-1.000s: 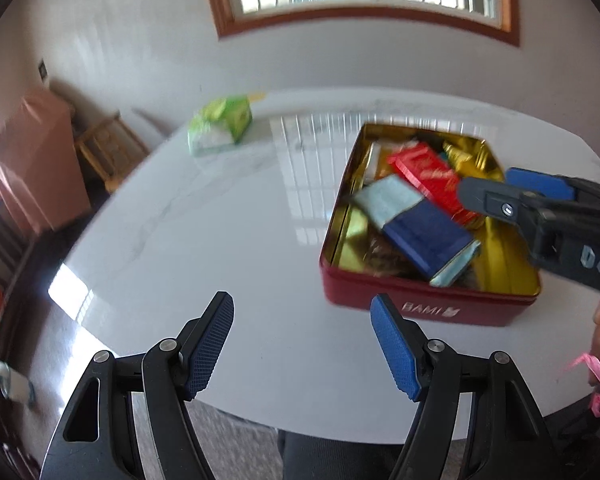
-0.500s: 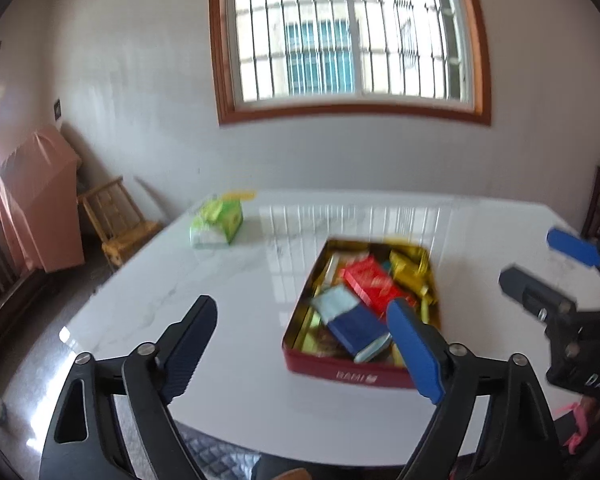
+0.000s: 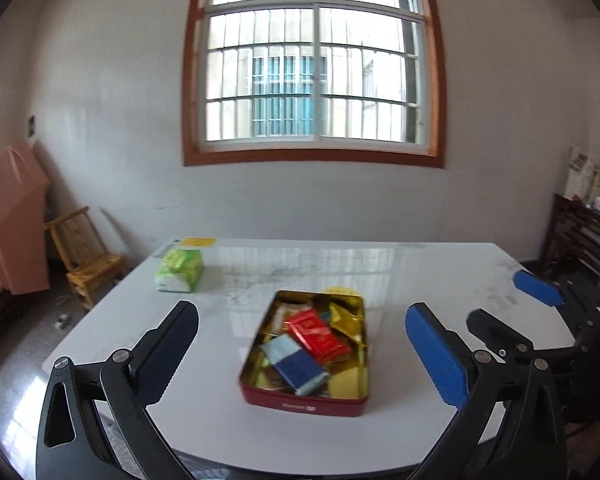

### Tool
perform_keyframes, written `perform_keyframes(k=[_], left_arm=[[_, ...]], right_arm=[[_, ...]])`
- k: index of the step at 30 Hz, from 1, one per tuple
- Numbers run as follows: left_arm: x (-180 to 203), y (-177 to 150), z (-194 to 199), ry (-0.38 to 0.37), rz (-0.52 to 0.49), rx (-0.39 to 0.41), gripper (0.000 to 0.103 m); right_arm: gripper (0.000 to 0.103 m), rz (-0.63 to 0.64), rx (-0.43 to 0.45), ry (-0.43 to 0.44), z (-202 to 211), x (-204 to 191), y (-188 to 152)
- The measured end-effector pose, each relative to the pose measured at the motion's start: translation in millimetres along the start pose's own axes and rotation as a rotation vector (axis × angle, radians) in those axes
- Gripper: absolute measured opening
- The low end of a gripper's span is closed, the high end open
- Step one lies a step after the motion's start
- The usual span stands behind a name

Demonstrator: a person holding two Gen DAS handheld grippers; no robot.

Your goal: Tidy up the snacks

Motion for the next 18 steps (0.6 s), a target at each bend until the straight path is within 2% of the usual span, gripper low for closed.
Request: perform_keyframes(k=[3, 9, 18], left_arm=[[3.8, 1.6, 0.4, 0.030, -0.026, 0.003, 0.103], [5.4, 2.9, 5.6, 0.011, -0.029, 0.030, 0.103], [5.6, -0.4, 1.3, 0.007, -0.029, 0.009, 0.103]], right_arm=[[0.093, 0.003, 0.009, 0.004, 0.8, -3.8, 0.8], [0.093, -0.002, 0.006, 0.002, 0.6, -4.3, 0.1], [0.093, 0.004, -0.017, -0.007, -0.7, 0.4, -5.5]])
Point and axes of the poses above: each gripper's, at about its wrist camera, not at the fingertips, and z roughly against the way its jaws point, x to its right, y to its top, the point moved 6 cm from there along -z, roughly the way its jaws point, and after that the axes turned 14 degrees about -z, right-handed, at the moved point
